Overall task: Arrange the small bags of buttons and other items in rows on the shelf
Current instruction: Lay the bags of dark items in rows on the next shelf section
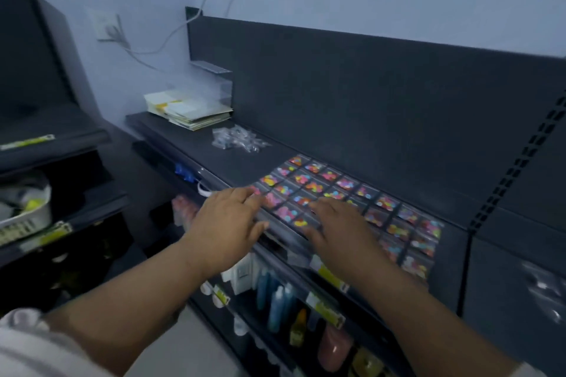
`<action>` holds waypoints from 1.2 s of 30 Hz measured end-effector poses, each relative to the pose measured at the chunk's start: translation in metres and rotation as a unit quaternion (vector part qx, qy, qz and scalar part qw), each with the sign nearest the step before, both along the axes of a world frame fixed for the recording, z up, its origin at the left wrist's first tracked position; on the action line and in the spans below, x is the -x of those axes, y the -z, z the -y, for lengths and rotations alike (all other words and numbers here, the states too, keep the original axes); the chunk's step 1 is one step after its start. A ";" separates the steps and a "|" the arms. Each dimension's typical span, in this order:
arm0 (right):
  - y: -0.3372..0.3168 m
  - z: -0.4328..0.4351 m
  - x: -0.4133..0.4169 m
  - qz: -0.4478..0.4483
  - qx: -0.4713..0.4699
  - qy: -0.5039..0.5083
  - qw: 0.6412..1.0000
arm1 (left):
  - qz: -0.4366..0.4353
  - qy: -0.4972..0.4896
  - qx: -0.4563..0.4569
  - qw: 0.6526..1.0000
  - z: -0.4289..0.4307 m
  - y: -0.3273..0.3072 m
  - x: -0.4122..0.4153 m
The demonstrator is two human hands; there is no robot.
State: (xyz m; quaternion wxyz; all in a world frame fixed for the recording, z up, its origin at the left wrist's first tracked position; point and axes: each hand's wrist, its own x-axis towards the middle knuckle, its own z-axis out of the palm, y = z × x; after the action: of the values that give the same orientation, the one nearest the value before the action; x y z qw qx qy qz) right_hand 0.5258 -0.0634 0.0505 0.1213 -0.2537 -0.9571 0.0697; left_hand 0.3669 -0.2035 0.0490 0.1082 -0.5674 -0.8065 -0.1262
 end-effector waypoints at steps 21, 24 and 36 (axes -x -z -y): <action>0.005 -0.081 0.219 -0.012 0.059 0.005 0.998 | 0.051 -0.081 -0.003 0.995 -0.046 0.003 0.195; 0.011 -0.114 0.249 -0.014 0.067 0.017 0.998 | 0.074 -0.088 0.007 0.993 -0.079 0.006 0.223; 0.040 -0.204 0.336 0.010 0.125 0.103 0.987 | 0.166 -0.052 0.011 0.985 -0.204 0.031 0.320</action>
State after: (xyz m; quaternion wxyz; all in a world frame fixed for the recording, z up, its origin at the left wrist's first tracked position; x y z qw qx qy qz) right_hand 0.1896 0.1409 0.0107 0.0854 -0.3645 -0.9109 0.1736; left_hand 0.0468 0.0005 0.0180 -0.0268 -0.4974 -0.8429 -0.2036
